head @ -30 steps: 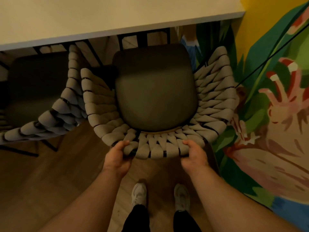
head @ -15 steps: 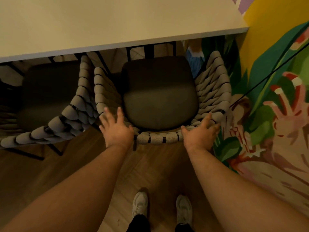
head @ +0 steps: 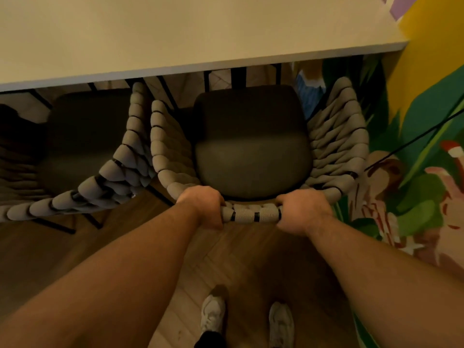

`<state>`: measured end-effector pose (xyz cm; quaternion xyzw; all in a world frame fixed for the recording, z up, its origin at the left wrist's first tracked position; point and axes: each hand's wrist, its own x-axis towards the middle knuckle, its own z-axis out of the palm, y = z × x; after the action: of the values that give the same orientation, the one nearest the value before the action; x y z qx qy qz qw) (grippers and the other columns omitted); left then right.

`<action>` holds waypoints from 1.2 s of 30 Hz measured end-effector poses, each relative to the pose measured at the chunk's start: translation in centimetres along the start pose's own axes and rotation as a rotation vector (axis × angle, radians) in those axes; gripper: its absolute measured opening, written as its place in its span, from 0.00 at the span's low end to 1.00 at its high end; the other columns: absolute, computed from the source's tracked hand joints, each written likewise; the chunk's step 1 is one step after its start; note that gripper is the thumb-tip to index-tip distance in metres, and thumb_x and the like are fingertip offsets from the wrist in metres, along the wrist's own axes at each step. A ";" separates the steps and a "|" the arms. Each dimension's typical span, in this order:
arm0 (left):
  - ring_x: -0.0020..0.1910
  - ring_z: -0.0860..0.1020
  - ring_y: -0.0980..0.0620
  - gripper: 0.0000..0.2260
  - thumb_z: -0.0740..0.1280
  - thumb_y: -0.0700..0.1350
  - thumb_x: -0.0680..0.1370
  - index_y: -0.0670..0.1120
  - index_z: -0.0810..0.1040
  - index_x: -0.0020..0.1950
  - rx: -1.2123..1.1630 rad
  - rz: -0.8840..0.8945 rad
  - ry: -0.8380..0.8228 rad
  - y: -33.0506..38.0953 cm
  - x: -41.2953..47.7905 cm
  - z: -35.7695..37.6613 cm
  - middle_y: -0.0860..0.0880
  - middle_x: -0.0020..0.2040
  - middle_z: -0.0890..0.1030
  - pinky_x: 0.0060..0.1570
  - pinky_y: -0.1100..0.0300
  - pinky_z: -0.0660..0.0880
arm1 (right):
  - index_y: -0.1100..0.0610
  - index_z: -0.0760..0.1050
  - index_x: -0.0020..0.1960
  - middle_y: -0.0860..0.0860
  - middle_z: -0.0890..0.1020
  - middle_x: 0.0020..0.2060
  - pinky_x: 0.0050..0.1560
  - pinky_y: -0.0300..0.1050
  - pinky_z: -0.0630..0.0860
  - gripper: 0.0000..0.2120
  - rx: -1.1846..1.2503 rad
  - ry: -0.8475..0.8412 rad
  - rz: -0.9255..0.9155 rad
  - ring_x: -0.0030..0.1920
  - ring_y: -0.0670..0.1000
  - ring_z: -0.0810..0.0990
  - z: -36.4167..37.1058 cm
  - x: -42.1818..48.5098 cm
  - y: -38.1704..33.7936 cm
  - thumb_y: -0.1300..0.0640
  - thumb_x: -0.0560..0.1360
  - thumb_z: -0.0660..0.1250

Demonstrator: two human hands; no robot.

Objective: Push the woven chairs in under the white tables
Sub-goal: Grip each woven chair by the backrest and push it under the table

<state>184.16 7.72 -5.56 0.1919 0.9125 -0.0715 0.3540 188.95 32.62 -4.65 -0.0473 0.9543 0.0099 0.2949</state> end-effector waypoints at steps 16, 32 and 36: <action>0.40 0.79 0.57 0.15 0.73 0.63 0.71 0.63 0.83 0.56 -0.002 0.017 0.084 -2.1 4.9 -3.6 0.59 0.41 0.80 0.39 0.58 0.78 | 0.41 0.73 0.52 0.43 0.76 0.39 0.42 0.50 0.74 0.13 -0.025 0.012 0.007 0.41 0.48 0.76 -4.3 5.4 1.4 0.37 0.74 0.71; 0.38 0.79 0.58 0.15 0.75 0.63 0.70 0.63 0.83 0.56 -0.017 0.011 0.118 -2.7 5.5 -4.2 0.59 0.39 0.79 0.39 0.59 0.80 | 0.41 0.75 0.58 0.44 0.75 0.41 0.51 0.53 0.81 0.15 -0.015 -0.002 0.020 0.47 0.51 0.78 -5.2 6.0 1.1 0.38 0.75 0.71; 0.48 0.79 0.57 0.17 0.76 0.62 0.71 0.62 0.81 0.58 0.001 -0.029 0.139 -2.0 5.1 -4.3 0.59 0.45 0.81 0.57 0.51 0.80 | 0.42 0.76 0.59 0.46 0.78 0.45 0.58 0.57 0.78 0.15 -0.073 0.029 0.045 0.51 0.53 0.78 -5.2 5.5 0.7 0.39 0.75 0.70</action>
<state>177.27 8.60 -5.86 0.1835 0.9374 -0.0638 0.2889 181.43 32.58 -3.48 -0.0365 0.9583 0.0505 0.2788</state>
